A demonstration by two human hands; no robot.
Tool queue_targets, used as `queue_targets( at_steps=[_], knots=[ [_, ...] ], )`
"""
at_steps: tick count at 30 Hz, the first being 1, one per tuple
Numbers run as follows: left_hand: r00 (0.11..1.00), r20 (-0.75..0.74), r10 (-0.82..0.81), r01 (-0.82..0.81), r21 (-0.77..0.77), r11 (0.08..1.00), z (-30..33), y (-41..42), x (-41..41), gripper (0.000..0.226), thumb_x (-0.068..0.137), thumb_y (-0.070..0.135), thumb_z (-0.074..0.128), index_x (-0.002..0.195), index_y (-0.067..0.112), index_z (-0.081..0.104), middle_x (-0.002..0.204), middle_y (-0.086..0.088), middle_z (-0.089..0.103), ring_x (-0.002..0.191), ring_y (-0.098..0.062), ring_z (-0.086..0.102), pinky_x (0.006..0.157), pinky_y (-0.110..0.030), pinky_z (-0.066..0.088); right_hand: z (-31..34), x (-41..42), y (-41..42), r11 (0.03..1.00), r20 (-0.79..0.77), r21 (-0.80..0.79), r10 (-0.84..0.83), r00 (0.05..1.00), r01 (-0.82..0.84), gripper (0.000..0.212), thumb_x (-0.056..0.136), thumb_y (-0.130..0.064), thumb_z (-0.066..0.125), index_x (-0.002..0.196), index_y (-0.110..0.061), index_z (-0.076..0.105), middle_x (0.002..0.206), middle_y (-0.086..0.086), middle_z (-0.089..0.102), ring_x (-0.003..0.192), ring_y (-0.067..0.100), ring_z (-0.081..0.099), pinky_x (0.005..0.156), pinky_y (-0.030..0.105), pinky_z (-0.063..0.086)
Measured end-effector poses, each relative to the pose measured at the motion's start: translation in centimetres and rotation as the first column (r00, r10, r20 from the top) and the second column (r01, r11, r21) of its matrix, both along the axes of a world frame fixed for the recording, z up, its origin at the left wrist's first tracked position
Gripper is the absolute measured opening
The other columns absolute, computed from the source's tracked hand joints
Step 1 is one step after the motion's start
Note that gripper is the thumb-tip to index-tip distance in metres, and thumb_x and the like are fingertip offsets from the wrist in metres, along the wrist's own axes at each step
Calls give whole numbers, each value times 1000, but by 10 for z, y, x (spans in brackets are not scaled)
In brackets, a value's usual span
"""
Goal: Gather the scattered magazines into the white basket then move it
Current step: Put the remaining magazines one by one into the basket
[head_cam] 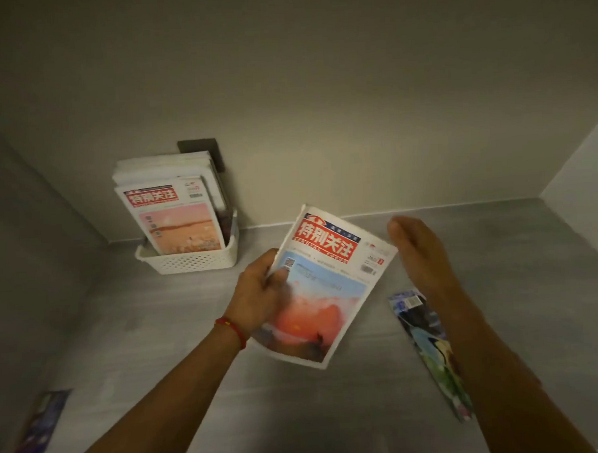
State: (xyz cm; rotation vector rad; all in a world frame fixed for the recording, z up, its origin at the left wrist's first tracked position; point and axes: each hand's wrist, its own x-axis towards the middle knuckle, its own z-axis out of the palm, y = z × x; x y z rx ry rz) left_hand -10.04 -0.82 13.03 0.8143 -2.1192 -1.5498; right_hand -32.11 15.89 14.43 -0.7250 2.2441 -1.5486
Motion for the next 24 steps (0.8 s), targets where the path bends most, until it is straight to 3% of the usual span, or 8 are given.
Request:
queue_targets(
  at_steps=[2,4,8,11,13,16,19,24],
  knots=[
    [996,-36,77,-73,103,992,1,-26,23,22,99,27,52,116,35,63,109,11,73,101,-18,72,76,-37,64,-17,29,-31,999,429,-51,36,903,-15,29,100,-46,44,113,-24,59,120,8,67,110,29,64,96,45,51],
    [992,-53,117,-106,175,979,4,-54,47,23,100,27,52,120,35,62,114,8,73,104,-20,71,79,-44,63,-29,65,-62,982,554,-124,188,811,-143,30,100,-47,46,116,-26,60,117,10,71,104,29,70,91,48,55],
    [975,-105,196,-167,235,958,10,-118,96,27,101,25,51,124,34,62,119,7,72,108,-21,70,78,-44,63,-30,120,-135,953,296,-149,298,907,-265,18,99,-24,57,116,-23,60,114,-3,72,94,10,73,66,26,60],
    [958,-148,245,-208,229,951,20,-172,123,27,100,31,53,126,34,60,122,8,70,109,-19,70,79,-43,62,-11,137,-194,951,165,-95,305,938,-293,11,98,-20,57,106,-18,64,110,-5,73,93,15,73,70,32,62],
    [945,-145,292,-267,172,948,26,-204,133,27,99,40,52,125,36,60,121,13,70,107,-11,70,83,-38,61,4,141,-232,954,-71,-3,300,951,-301,11,97,-22,59,97,-13,66,106,-4,74,89,14,72,73,37,62],
    [923,-183,339,-324,109,940,31,-247,137,28,100,41,49,124,33,59,122,12,68,109,-8,67,86,-29,57,24,144,-280,962,-349,32,266,899,-273,16,95,-26,61,92,-12,68,106,-3,75,79,6,68,63,17,56],
    [892,-189,411,-416,14,909,31,-283,135,18,98,28,57,113,28,67,115,7,70,103,-9,67,86,-31,57,29,142,-317,972,-441,52,227,868,-228,16,95,-27,62,94,-13,70,109,-1,76,82,6,68,63,7,48],
    [866,-79,494,-500,-109,859,4,-320,133,19,94,26,62,107,17,74,102,-4,76,90,-18,72,85,-39,60,2,145,-353,965,-445,161,257,858,-206,19,95,-26,62,100,-11,73,110,3,75,86,11,70,67,6,44]
  ],
)
